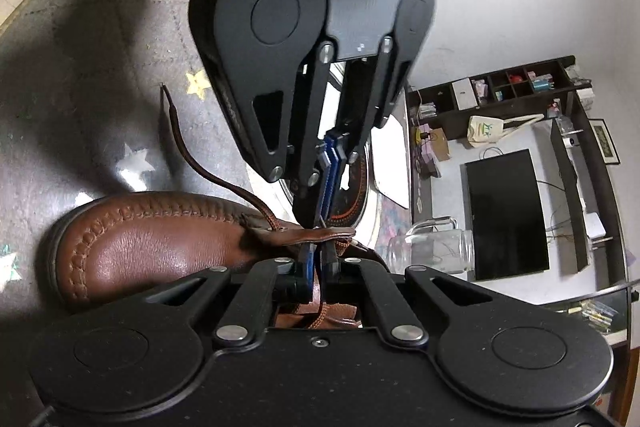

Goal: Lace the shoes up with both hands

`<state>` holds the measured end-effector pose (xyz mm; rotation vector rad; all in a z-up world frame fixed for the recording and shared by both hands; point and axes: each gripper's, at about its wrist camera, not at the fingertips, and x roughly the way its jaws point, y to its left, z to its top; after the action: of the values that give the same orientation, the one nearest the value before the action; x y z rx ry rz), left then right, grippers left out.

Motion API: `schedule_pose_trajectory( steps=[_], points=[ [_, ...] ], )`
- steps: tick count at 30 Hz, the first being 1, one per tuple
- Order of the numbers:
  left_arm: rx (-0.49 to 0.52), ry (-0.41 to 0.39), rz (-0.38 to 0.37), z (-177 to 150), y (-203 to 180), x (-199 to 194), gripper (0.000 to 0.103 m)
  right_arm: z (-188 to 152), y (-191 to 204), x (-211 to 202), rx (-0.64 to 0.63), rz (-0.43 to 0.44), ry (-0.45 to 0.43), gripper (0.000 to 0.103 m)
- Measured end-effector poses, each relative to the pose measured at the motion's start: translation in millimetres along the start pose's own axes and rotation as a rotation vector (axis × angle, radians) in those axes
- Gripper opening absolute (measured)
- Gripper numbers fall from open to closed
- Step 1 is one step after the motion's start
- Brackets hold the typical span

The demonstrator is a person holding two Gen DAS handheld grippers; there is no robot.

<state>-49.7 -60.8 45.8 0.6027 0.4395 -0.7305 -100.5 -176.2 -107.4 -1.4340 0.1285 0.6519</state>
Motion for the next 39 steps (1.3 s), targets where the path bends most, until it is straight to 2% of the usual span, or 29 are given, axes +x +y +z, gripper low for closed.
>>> schedule_pose_trajectory(
  steps=[2, 4, 12, 18, 22, 23, 25, 27, 28, 29, 30, 32, 35, 39],
  points=[
    [-0.052, -0.003, 0.033, -1, -1, -3, 0.004, -1, 0, -5, 0.021, -0.020, 0.000, 0.027],
    [-0.083, -0.007, 0.058, -2, -2, -6, 0.004, 0, 1, -10, 0.044, -0.036, 0.001, 0.028],
    [-0.291, -0.018, 0.331, -13, 18, -32, 0.003, -3, 27, -32, 0.209, -0.025, 0.028, 0.028],
    [-0.384, 0.010, 0.443, -26, 41, -52, 0.003, -10, 36, -36, 0.342, -0.038, 0.049, 0.028],
    [-0.395, 0.093, 0.401, -34, 39, -48, 0.003, -11, 33, -38, 0.415, -0.057, 0.045, 0.028],
    [-0.378, 0.136, 0.365, -37, 36, -42, 0.004, -12, 33, -38, 0.429, -0.059, 0.044, 0.028],
    [-0.372, 0.161, 0.356, -39, 32, -41, 0.005, -15, 32, -39, 0.447, -0.061, 0.042, 0.028],
    [-0.358, 0.192, 0.334, -43, 28, -43, 0.010, -17, 31, -41, 0.460, -0.069, 0.041, 0.028],
    [-0.356, 0.195, 0.334, -45, 28, -44, 0.018, -19, 30, -42, 0.470, -0.073, 0.041, 0.028],
    [-0.349, 0.202, 0.332, -47, 27, -47, 0.032, -20, 29, -43, 0.479, -0.077, 0.040, 0.028],
    [-0.347, 0.205, 0.340, -48, 27, -50, 0.035, -21, 28, -44, 0.485, -0.080, 0.039, 0.028],
    [-0.336, 0.203, 0.345, -49, 25, -57, 0.035, -22, 27, -44, 0.502, -0.085, 0.036, 0.028],
    [-0.303, 0.190, 0.290, -45, 16, -63, 0.035, -23, 26, -46, 0.516, -0.088, 0.023, 0.032],
    [-0.181, 0.165, 0.213, -36, -10, -65, 0.035, -20, 28, -48, 0.516, -0.078, 0.012, 0.033]
  ],
)
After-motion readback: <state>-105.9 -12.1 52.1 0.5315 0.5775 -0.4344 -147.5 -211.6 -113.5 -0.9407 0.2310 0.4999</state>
